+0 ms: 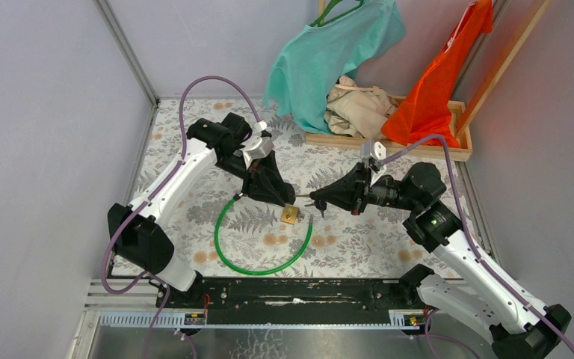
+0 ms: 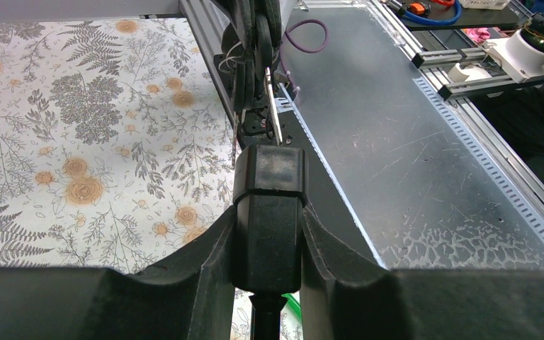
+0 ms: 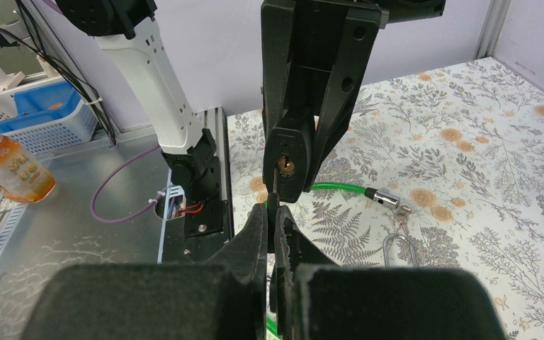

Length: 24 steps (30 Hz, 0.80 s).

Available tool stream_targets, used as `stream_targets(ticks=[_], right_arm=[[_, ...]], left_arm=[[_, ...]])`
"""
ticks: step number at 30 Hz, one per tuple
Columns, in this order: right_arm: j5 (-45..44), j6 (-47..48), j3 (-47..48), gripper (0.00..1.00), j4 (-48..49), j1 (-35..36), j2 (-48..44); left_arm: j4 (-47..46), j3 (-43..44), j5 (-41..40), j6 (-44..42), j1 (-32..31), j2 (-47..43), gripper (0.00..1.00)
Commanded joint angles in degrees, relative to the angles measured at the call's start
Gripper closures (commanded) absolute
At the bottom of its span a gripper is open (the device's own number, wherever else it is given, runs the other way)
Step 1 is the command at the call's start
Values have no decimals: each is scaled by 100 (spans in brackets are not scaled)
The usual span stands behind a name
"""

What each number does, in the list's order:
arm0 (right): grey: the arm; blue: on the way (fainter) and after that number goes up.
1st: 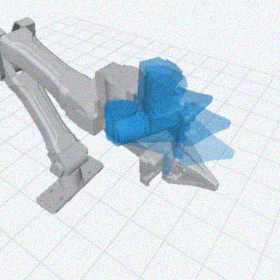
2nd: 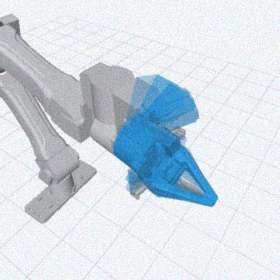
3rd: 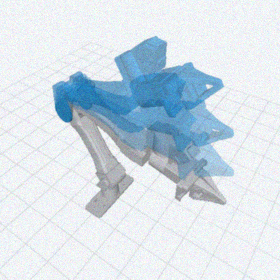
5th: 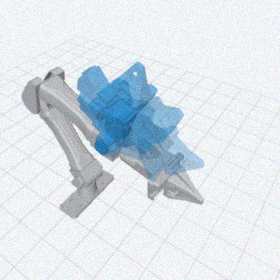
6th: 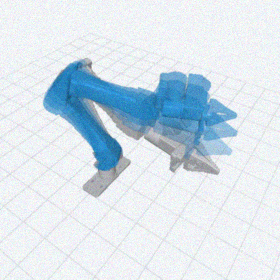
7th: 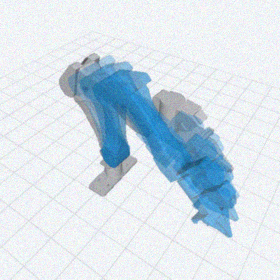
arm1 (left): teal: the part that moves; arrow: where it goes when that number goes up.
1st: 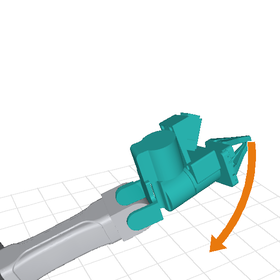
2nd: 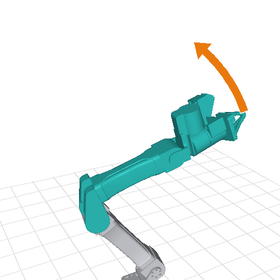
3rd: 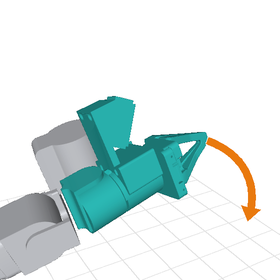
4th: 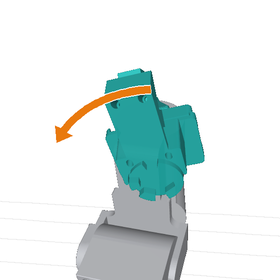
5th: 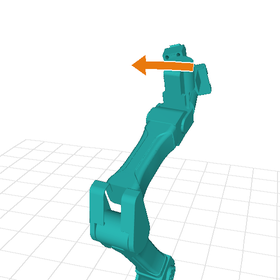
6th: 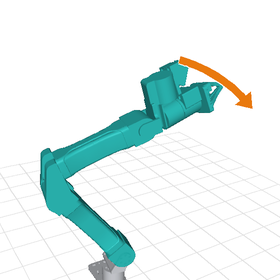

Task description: Unlock with the key

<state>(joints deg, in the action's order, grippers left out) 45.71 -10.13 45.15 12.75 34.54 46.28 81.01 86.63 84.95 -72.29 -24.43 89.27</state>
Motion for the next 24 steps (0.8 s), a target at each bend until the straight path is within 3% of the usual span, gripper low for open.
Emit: stream_targets(ticks=[1, 24], right_arm=[[134, -19, 227, 100, 422, -18, 10], [69, -200, 143, 100, 774, -9, 296]], left_arm=[[-143, 30, 761, 64, 5, -119, 100], [-510, -25, 912, 588, 7, -215, 100]])
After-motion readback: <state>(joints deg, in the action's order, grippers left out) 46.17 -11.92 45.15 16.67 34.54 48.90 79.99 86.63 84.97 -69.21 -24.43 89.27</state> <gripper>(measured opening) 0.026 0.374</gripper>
